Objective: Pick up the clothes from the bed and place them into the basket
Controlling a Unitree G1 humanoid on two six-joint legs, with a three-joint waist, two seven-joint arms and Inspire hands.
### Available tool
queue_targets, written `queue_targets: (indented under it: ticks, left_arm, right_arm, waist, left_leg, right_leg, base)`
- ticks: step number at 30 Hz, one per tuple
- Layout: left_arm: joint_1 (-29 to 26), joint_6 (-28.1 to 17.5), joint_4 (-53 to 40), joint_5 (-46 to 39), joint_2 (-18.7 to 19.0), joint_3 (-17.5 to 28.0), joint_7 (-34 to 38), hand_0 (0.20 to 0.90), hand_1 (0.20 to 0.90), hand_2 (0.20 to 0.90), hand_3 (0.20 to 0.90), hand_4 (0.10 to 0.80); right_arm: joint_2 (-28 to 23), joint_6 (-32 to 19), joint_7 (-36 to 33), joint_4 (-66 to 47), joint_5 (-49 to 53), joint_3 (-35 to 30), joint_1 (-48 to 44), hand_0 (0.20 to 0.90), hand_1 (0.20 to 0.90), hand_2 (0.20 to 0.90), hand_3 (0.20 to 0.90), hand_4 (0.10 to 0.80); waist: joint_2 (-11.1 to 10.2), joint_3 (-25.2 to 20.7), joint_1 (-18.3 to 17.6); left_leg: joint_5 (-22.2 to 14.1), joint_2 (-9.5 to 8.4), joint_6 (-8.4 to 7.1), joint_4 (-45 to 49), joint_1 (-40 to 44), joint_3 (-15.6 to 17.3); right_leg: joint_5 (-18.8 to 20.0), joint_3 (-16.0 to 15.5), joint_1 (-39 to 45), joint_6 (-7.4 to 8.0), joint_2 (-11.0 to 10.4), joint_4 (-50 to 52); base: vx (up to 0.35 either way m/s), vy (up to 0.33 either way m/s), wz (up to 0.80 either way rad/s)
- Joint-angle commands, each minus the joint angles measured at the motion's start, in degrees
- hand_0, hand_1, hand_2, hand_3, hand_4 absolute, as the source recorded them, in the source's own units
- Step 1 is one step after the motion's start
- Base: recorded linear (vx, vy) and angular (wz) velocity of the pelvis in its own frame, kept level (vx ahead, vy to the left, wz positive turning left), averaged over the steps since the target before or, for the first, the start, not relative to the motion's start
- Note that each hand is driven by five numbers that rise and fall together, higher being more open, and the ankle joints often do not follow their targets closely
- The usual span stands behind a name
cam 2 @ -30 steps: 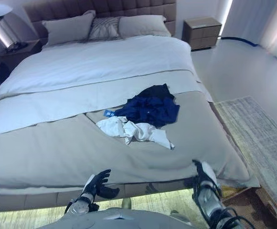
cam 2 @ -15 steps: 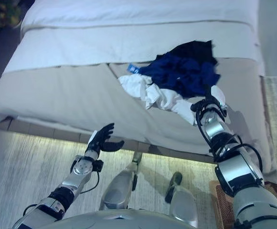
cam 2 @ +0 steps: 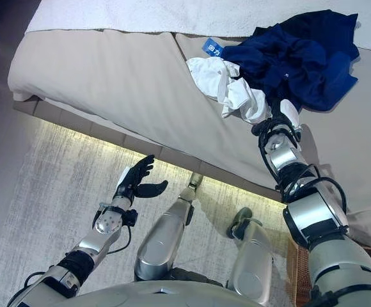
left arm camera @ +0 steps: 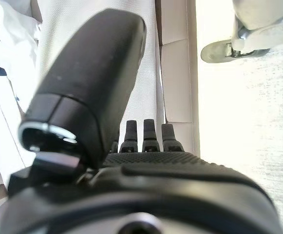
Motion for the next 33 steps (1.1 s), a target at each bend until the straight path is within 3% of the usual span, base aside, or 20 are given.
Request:
queue_targets:
  ticks: [1,13,14,23,25,26,27,33]
  left_arm:
    - [-1.6,-4.6,-6.1,-1.8,1.3,1.0,2.6,0.900,0.900,0.900,0.900,0.800]
    - [-1.2,-5.0,-15.0,-4.8,3.3,0.4,2.5,0.900,0.900,0.900,0.900,0.800]
    - [-1.0,-4.8,-15.7,-5.1,3.4,0.3,2.6,0.900,0.900,0.900,0.900,0.800]
    - [0.6,-4.0,-20.8,-5.1,4.5,0.1,3.7,0.900,0.900,0.900,0.900,0.800]
    - [0.5,-3.1,-21.1,-5.2,4.9,0.4,3.6,0.900,0.900,0.900,0.900,0.800]
    - [0.8,-3.1,-20.9,-5.3,5.1,0.7,3.4,0.900,0.900,0.900,0.900,0.800]
    - [1.1,-3.2,-20.8,-5.2,5.2,0.9,3.4,0.900,0.900,0.900,0.900,0.800]
    - [1.2,-3.7,-20.5,-4.8,5.3,1.2,3.5,0.900,0.900,0.900,0.900,0.800]
  right_arm:
    - [0.5,-2.4,-1.1,-2.2,-2.1,4.5,-8.2,0.900,0.900,0.900,0.900,0.800]
    - [-1.4,2.3,-3.6,2.2,-3.3,4.3,-13.8,0.900,0.900,0.900,0.900,0.800]
    - [-1.8,2.8,-3.5,2.8,-2.8,4.3,-14.4,0.900,0.900,0.900,0.900,0.800]
    - [-4.5,1.0,-4.3,4.0,3.1,3.2,-17.2,0.900,0.900,0.900,0.900,0.800]
    - [-4.8,-0.6,-4.2,3.8,5.0,2.4,-17.5,0.785,0.785,0.785,0.765,0.665]
    - [-5.0,-1.7,-3.5,2.9,5.8,1.8,-17.3,0.566,0.566,0.566,0.510,0.410]
    - [-5.1,-2.4,-3.3,1.6,6.0,1.6,-16.9,0.300,0.300,0.300,0.200,0.100]
    - [-5.1,-5.4,-3.1,-1.3,5.1,1.7,-14.7,0.300,0.300,0.300,0.200,0.100]
  waist:
    - [-1.7,1.1,1.3]
    - [-0.2,2.6,3.5]
    - [-0.3,2.6,3.7]
    - [0.4,2.6,4.4]
    - [0.4,2.6,4.4]
    - [0.2,2.6,4.3]
    - [-0.1,2.6,4.2]
    - [-0.6,2.6,3.3]
  left_leg:
    - [-8.8,-5.07,3.81,7.7,2.1,2.3]
    - [-10.1,-6.55,4.41,13.4,-4.3,2.2]
    - [-11.8,-6.69,4.42,14.1,-4.1,2.3]
    - [-13.1,-7.58,5.57,18.3,-9.6,3.3]
    - [-13.6,-7.72,5.71,19.5,-10.4,3.5]
    - [-13.9,-7.70,5.78,20.0,-10.6,3.6]
    - [-14.2,-7.62,5.75,20.5,-10.7,3.6]
    - [-14.6,-6.90,5.52,20.1,-8.4,3.8]
  right_leg:
    - [11.5,3.5,4.0,0.89,2.8,-13.2]
    - [10.3,2.8,-1.2,0.96,1.2,-7.8]
    - [8.6,3.4,-1.4,1.43,1.1,-6.5]
    - [6.9,3.5,-7.4,1.10,0.3,-0.4]
    - [6.6,3.5,-8.3,1.04,0.2,0.9]
    - [6.4,3.8,-8.8,1.05,0.1,1.7]
    - [6.3,3.9,-8.8,1.02,0.2,1.9]
    - [6.7,4.1,-6.2,0.88,0.7,-0.1]
  base:
    - [-0.059,0.022,-0.02]
    - [-0.001,-0.002,0.01]
    - [0.062,-0.028,0.05]
    - [-0.009,0.018,0.04]
    - [-0.021,-0.005,0.05]
    - [0.000,0.000,0.00]
    - [0.000,0.000,0.00]
    - [0.000,0.000,0.00]
